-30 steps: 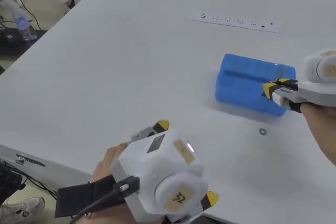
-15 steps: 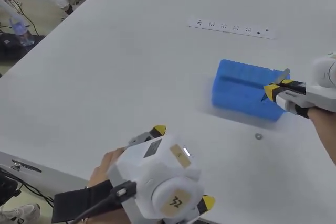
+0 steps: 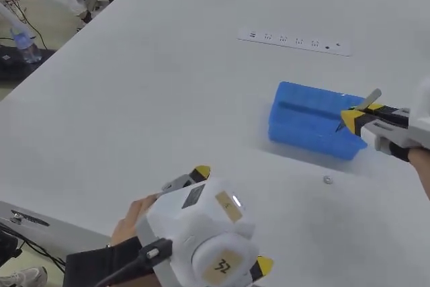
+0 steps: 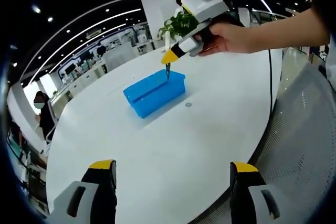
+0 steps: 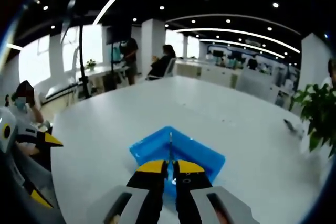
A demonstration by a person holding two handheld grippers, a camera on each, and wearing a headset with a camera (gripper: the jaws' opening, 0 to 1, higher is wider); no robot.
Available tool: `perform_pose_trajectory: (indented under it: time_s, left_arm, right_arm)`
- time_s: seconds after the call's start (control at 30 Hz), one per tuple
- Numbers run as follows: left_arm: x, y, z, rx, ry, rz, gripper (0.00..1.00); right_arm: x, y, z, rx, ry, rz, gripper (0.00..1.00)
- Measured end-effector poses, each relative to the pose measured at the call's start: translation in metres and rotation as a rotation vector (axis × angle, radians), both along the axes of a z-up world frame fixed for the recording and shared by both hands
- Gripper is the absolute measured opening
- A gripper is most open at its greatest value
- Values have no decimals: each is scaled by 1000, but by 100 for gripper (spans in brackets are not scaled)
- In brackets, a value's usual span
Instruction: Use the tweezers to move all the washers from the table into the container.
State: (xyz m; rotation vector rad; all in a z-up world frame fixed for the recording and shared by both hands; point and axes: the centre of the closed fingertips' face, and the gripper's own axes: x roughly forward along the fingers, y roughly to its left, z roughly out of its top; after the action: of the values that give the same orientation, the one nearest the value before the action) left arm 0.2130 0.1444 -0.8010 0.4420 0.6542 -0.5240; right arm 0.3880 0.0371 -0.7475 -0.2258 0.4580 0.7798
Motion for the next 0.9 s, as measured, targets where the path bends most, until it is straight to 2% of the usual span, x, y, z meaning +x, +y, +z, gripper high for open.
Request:
perform_pose_trajectory:
  time_s: [0.2, 0.37, 0.63, 0.9]
  left_arm:
    - [0, 0, 1, -5, -4, 3, 92]
    - [1, 1, 1, 1, -4, 5, 91]
    - [1, 1, 1, 3, -5, 4, 91]
    - [1, 1, 0, 5, -3, 5, 91]
  right_arm:
    - [-17, 0, -4, 2, 15, 9, 4]
    - [-33, 1, -14, 1, 49, 16, 4]
    - [-47, 3, -30, -6, 92, 24, 4]
    - [-55, 4, -51, -45, 132, 39, 4]
